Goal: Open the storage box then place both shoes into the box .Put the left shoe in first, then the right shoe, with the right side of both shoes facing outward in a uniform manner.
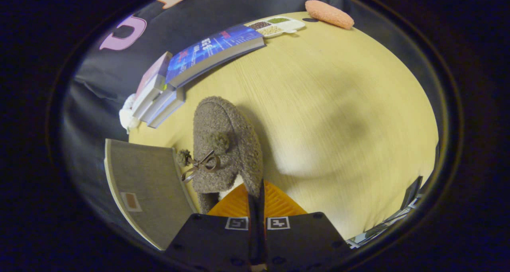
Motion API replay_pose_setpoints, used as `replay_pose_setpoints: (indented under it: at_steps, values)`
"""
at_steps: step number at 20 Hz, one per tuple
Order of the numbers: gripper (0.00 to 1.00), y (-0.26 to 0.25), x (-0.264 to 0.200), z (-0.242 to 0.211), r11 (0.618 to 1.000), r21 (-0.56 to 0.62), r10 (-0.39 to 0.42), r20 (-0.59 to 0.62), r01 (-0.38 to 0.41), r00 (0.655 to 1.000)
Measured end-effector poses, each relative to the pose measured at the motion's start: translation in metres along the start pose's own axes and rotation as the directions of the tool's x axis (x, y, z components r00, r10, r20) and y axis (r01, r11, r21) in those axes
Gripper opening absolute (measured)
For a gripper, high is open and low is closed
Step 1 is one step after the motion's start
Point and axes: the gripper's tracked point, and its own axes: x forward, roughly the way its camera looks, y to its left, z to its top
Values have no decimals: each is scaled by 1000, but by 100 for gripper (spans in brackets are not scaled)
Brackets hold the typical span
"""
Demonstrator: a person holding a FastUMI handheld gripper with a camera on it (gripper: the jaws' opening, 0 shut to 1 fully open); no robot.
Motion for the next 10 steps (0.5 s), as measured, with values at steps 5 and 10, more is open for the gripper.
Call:
replay_pose_setpoints:
  at_steps: [5,10]
  values:
    - [3,52,-46,23,993,31,111,86,-114,990]
    - [3,123,-88,27,974,-7,225,133,-226,965]
